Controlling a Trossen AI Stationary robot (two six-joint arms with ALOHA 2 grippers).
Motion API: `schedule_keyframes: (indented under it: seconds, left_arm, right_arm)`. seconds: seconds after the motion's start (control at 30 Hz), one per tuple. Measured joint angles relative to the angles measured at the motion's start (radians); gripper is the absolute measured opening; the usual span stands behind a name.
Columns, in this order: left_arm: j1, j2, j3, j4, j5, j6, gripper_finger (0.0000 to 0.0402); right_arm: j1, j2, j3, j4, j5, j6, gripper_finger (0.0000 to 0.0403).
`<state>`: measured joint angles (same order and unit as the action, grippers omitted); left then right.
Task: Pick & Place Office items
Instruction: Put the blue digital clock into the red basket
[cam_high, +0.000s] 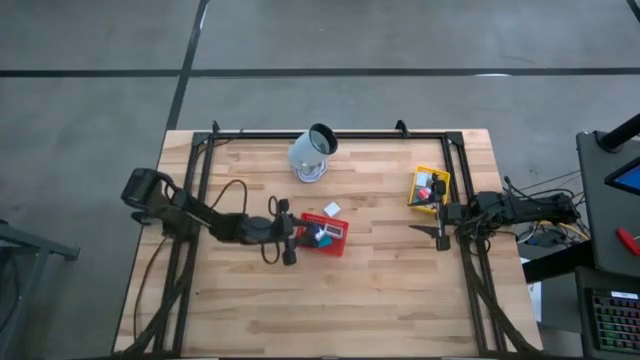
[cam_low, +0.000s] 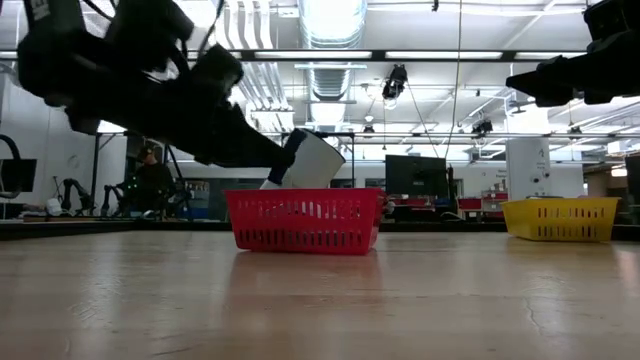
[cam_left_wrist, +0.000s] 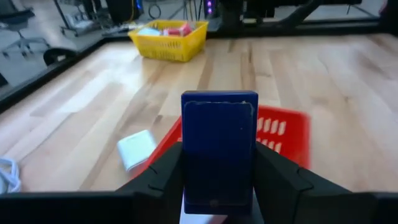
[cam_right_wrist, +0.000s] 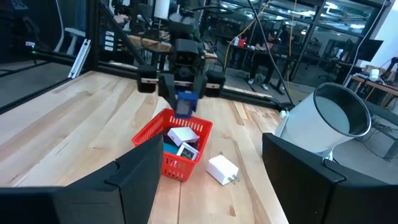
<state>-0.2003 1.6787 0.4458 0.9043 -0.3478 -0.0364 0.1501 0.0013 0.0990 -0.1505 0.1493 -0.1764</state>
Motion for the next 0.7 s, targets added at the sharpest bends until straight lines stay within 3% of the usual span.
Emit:
schedule_keyframes:
  seconds: [0.33, 0.7]
  left_arm:
    - [0.122, 0.000, 0.022, -0.059, 0.174, 0.000, 0.0147]
    - [0.141, 0.000, 0.193, -0.406, 0.235, 0.020, 0.0147]
  right_arm:
    - [-0.001, 0.000, 0.000, 0.012, 0.011, -0.026, 0.0259]
    - [-0.001, 0.000, 0.000, 0.013, 0.011, -0.025, 0.0267]
